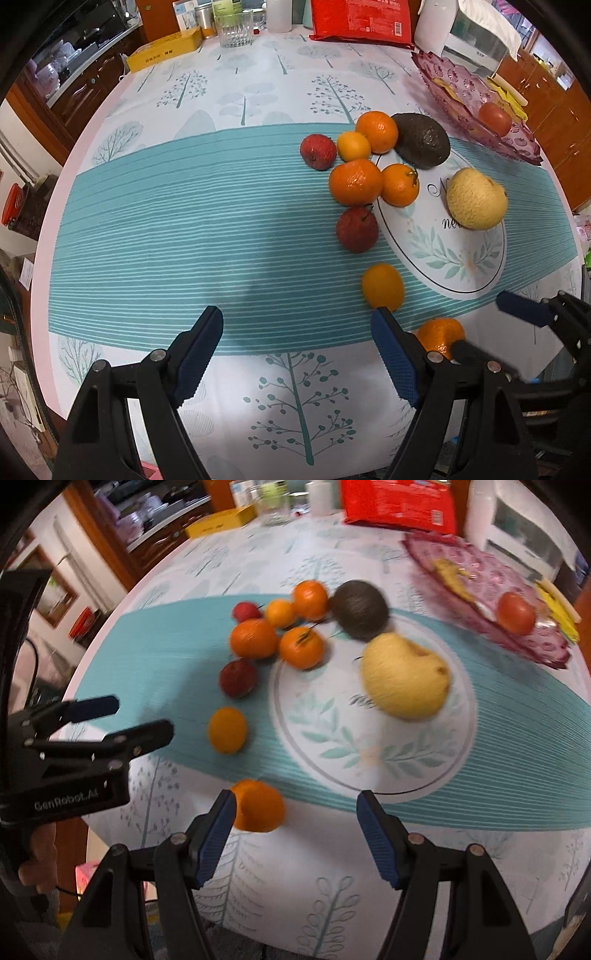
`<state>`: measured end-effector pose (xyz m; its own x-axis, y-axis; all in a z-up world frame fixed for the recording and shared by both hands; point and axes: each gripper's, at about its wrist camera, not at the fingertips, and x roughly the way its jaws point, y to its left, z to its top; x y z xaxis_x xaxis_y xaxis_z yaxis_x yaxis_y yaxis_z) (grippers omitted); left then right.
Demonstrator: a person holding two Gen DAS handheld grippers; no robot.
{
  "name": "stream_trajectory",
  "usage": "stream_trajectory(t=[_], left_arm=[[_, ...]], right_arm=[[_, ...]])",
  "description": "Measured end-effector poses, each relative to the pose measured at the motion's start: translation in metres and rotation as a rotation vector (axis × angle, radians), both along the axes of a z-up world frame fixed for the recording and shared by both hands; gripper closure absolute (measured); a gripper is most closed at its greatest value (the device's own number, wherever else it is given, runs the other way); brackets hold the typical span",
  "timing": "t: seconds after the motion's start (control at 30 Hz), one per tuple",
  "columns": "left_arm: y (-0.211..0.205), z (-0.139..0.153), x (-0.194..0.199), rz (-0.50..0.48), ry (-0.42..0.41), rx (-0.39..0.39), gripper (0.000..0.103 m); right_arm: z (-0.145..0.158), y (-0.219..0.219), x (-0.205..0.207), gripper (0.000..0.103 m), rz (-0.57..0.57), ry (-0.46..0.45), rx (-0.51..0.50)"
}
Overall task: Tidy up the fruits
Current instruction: 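Grasp an orange with the right tool while the left tool grasps a tangerine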
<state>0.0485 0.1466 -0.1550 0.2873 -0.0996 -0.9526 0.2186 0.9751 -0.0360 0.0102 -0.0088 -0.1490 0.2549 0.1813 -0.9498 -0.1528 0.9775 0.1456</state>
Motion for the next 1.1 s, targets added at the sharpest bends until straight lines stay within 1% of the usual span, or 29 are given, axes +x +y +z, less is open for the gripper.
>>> stream_trajectory(t=[0.1,0.23,0.27,0.33,0.4,0.53,0.77,0.8,0.9,0.97,1.1], left_arm=[[0.001,-0.002,0.0,0.005,0.005,0.001,0.022],[0.0,-0.002,0.001,0.005,0.003,-0.002,0.022],[0.0,-0.003,0.001,0.004,0.003,-0.003,0.022],[-0.002,-0.004,0.003,0.002,0.006,-0.005,0.022],[-0.006,-0.004,0.005,-0.004,0.01,-0.008,0.022],[-0.016,-0.008,0.007,-0.018,0.025,-0.026,0.022],[-0.038,-0.016,0.009,-0.043,0.051,-0.064,0.022],[-0.04,-0.017,0.01,-0.044,0.055,-0.069,0.024],[-0.047,-0.021,0.01,-0.048,0.075,-0.089,0.033],[-0.05,-0.025,0.011,-0.043,0.094,-0.1,0.036],[-0.053,-0.031,0.011,-0.027,0.12,-0.116,0.05]], right_arm=[[-0.008,0.009,0.0,0.035,0.044,0.019,0.004],[-0.022,0.017,0.001,0.036,0.072,0.051,0.021],[-0.024,0.018,0.001,0.039,0.077,0.055,0.026],[-0.029,0.021,0.002,0.062,0.098,0.073,0.037],[-0.029,0.021,0.002,0.062,0.103,0.07,0.052],[-0.028,0.014,0.003,0.063,0.087,0.058,0.041],[-0.02,-0.019,0.004,0.063,-0.003,0.027,0.023],[-0.02,-0.022,0.004,0.063,-0.016,0.025,0.022],[-0.018,-0.033,0.003,0.063,-0.039,0.023,0.024],[-0.017,-0.039,0.001,0.063,-0.047,0.018,0.025],[-0.015,-0.045,-0.001,0.063,-0.052,0.012,0.025]])
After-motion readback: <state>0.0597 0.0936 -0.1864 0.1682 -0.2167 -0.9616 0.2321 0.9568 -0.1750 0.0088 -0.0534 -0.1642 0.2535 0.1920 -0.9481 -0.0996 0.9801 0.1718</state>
